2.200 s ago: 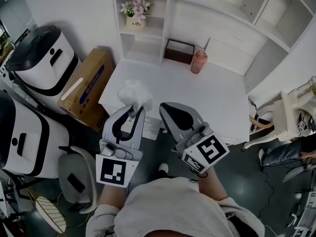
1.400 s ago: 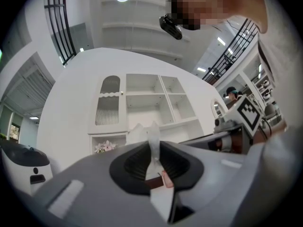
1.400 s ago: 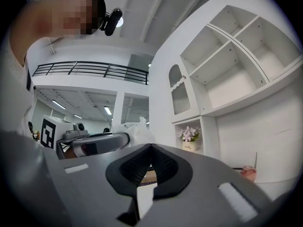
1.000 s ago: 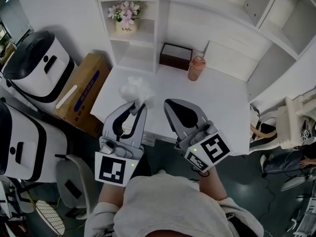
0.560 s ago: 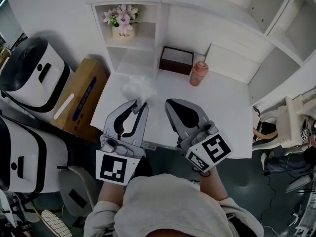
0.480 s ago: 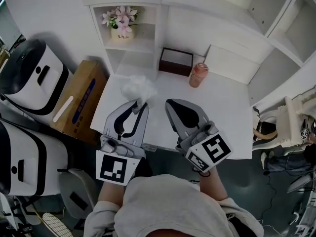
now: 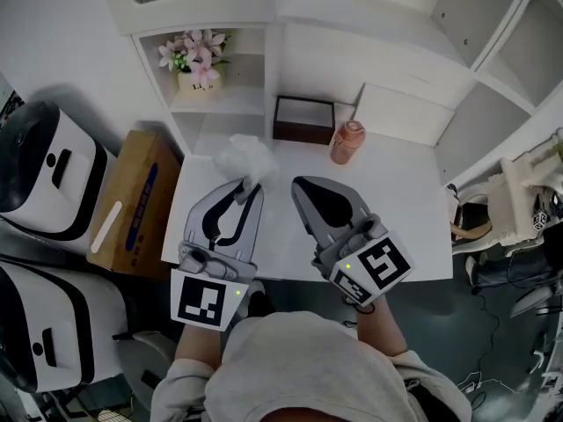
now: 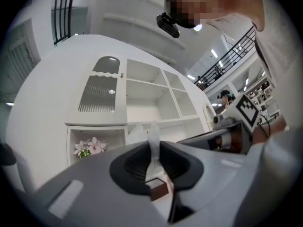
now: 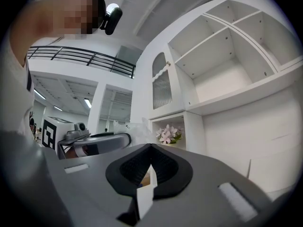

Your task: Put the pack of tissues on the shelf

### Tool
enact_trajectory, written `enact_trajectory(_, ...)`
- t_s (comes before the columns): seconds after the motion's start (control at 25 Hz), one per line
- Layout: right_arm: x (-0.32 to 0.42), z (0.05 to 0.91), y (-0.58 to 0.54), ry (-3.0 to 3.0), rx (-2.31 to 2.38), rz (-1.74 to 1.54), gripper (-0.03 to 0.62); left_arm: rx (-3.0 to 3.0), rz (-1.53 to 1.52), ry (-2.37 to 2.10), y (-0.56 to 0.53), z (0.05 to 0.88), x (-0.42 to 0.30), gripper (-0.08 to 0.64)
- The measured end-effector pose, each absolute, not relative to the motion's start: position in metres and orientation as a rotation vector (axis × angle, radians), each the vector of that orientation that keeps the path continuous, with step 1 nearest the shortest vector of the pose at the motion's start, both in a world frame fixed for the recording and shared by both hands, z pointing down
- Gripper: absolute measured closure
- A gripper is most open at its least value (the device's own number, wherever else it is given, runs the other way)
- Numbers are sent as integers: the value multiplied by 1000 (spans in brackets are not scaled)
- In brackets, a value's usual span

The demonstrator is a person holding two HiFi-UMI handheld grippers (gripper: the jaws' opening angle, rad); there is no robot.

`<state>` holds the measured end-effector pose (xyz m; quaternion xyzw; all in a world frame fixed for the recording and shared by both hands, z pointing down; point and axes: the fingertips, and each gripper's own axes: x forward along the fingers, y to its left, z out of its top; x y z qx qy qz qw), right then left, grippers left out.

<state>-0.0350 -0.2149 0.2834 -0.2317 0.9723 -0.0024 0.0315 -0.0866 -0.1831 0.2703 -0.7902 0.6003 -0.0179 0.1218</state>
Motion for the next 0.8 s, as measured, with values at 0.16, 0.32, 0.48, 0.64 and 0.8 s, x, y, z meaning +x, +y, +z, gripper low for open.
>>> enact_trajectory(0.16, -46, 285, -230, 2992, -760, -13, 591, -2338, -46, 1723, -200, 273, -99, 512)
enact_trajectory(0.32, -57, 288, -243, 2992, -802, -20, 591, -2369, -47, 1695, -215, 276, -111, 512)
enact_trajectory(0.48, -68, 291, -252, 2992, -837, -21, 592, -2396, -45, 1673, -228, 279, -123, 512)
enact_trajectory(0.64, -78, 295, -260, 2988, -882, -23, 591, -2417, -44, 1640, -240, 282, -136, 514)
enact_trajectory(0.8, -86, 295, -268, 2978, -926, -16, 591, -2432, -44, 1602, -252, 285, -147, 514)
